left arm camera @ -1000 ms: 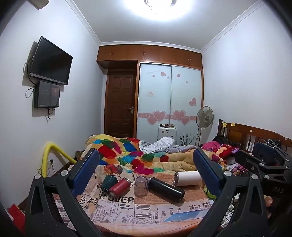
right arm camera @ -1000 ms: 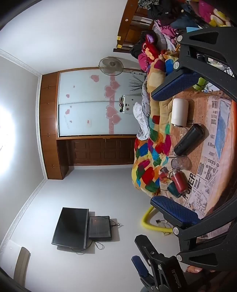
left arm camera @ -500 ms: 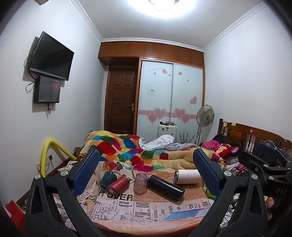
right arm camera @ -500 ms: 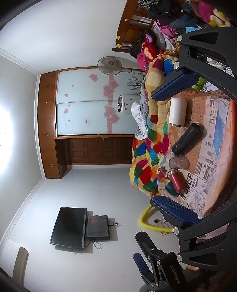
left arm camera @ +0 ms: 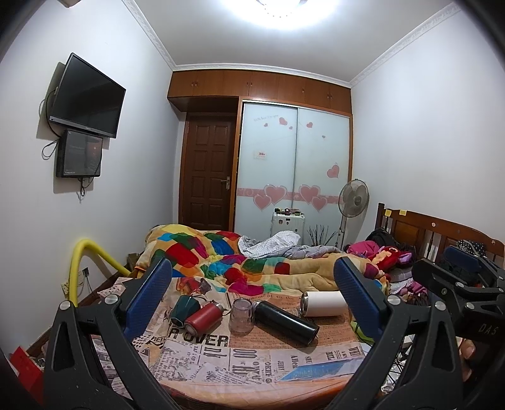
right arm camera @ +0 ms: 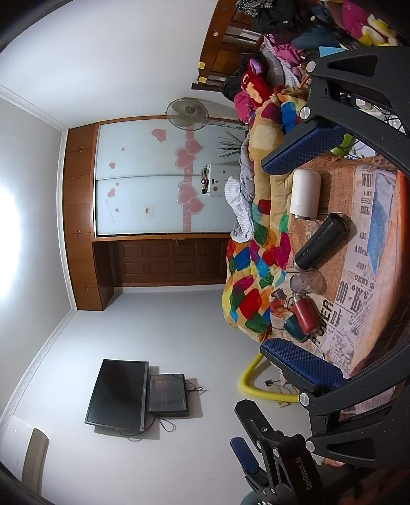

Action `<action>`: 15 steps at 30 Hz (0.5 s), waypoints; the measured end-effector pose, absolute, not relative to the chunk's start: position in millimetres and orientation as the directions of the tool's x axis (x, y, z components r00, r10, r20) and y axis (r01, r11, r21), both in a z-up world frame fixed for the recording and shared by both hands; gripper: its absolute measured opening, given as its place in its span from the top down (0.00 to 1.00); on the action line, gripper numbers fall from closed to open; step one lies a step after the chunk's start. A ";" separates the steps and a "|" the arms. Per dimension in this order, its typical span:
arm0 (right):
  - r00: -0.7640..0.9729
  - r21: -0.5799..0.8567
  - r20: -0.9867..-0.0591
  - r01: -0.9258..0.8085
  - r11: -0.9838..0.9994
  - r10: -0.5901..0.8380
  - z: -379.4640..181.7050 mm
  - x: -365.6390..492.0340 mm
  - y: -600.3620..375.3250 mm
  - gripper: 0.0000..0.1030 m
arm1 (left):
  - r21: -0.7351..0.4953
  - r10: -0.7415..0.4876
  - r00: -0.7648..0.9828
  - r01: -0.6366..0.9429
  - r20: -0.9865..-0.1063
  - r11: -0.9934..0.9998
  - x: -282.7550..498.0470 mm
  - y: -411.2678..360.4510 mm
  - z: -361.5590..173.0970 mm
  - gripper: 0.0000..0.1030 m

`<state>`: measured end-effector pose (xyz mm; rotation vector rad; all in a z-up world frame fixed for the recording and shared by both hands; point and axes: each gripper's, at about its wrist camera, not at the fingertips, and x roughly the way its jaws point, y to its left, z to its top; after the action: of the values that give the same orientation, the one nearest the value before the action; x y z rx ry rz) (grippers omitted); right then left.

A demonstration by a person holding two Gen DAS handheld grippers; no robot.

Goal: Flip cup upright

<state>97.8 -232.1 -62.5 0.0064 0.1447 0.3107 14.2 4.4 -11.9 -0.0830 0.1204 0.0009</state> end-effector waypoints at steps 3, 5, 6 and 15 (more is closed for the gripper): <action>0.942 0.029 -0.141 -0.303 0.952 0.304 -69.8 97.3 -232.3 0.00 | -0.080 -0.007 0.993 -0.002 -0.120 0.997 14.7 4.0 -12.0 0.00; 0.942 0.029 -0.142 -0.303 0.953 0.304 -68.8 97.8 -232.5 0.00 | -0.080 -0.010 0.993 0.001 -0.121 0.997 14.8 4.2 -11.2 0.00; 0.942 0.030 -0.143 -0.304 0.952 0.305 -68.6 98.0 -232.6 0.00 | -0.079 -0.011 0.993 0.001 -0.121 0.997 15.2 3.9 -11.0 0.00; 0.941 0.031 -0.146 -0.304 0.952 0.305 -69.2 98.4 -233.3 0.00 | -0.077 -0.013 0.993 0.003 -0.121 0.997 15.2 2.7 -9.5 0.00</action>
<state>98.4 -233.3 -69.2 0.0077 0.1501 0.3106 15.2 2.7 -9.5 -0.0772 0.1214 -0.0081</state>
